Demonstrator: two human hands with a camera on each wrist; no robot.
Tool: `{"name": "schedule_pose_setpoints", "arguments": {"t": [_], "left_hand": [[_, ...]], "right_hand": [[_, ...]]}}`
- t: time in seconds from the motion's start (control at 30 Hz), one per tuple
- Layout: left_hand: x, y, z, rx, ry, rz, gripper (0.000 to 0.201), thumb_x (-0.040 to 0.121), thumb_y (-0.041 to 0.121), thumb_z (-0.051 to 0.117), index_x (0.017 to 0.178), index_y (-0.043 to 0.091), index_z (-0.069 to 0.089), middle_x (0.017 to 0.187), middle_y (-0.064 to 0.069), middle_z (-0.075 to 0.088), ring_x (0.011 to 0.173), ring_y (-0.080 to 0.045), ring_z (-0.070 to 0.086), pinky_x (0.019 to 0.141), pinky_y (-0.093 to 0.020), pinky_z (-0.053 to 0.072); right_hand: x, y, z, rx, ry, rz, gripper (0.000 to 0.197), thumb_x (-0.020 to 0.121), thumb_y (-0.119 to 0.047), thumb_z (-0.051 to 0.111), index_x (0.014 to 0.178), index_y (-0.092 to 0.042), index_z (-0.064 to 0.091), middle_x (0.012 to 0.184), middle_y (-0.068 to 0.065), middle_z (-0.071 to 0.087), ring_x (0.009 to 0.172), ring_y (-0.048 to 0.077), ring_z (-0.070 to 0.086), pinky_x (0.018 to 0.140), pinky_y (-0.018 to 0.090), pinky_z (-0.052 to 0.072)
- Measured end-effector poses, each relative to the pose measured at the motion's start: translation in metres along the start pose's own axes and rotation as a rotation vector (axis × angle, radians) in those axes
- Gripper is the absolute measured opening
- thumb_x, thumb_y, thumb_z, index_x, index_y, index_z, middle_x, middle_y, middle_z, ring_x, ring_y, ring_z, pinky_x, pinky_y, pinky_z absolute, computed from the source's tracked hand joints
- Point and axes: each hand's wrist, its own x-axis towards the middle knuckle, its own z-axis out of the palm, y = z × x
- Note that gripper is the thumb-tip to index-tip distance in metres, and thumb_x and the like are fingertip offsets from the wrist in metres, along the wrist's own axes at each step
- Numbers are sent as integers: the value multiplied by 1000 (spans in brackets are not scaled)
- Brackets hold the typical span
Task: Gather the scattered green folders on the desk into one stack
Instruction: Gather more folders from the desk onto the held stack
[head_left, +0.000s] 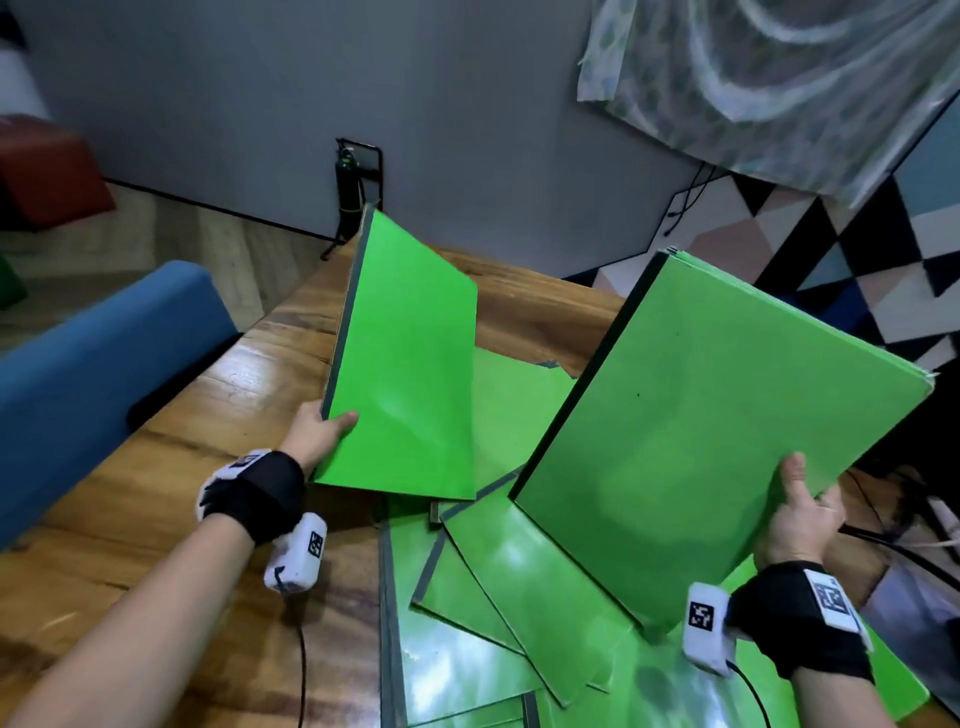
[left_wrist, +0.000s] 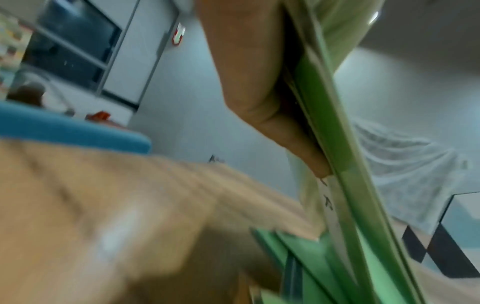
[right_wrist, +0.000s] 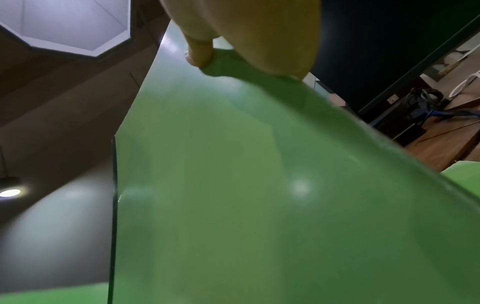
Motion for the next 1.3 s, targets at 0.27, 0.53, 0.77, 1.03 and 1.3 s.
{"name": "schedule_pose_setpoints", "arguments": {"t": [0.27,0.53,0.77,1.03,1.3], "left_hand": [[-21,65,-74,-33,153,312,50,74,44,68,103,4,62,101,-22,70,83,-24,60,86,-49,48],[-56,64,-23,-439,-72,183,69,76,23,69,130,-4,37,135,-26,49,113,-28,52,107,-40,36],[-54,28,81,-254,-231,133,132,29,78,72,130,-1,42,127,-25,56,118,-37,54,106,-53,38],[-57,22,108,-184,-269,189,75,70,42,74,124,-2,48,129,-25,55,116,-30,54,108,-43,36],[-54,17,112,-97,-353,174,107,60,47,77,144,9,22,154,-17,23,140,-30,27,117,-46,20]], "right_hand": [[-3,-10,16,81,-33,12,66,94,-30,49,146,0,20,154,15,24,140,24,28,105,17,23],[-12,-29,36,236,-211,-7,60,79,-52,61,119,-8,56,108,0,62,80,-11,60,78,5,45],[-29,-27,53,174,-322,-2,86,75,-51,55,139,3,35,147,20,38,134,29,38,114,46,28],[-35,-8,50,102,-399,-22,121,53,-78,63,140,2,35,145,21,39,134,32,39,107,38,33],[-17,15,40,130,-335,47,139,36,-87,62,143,-4,32,148,17,36,136,31,37,107,38,31]]}}
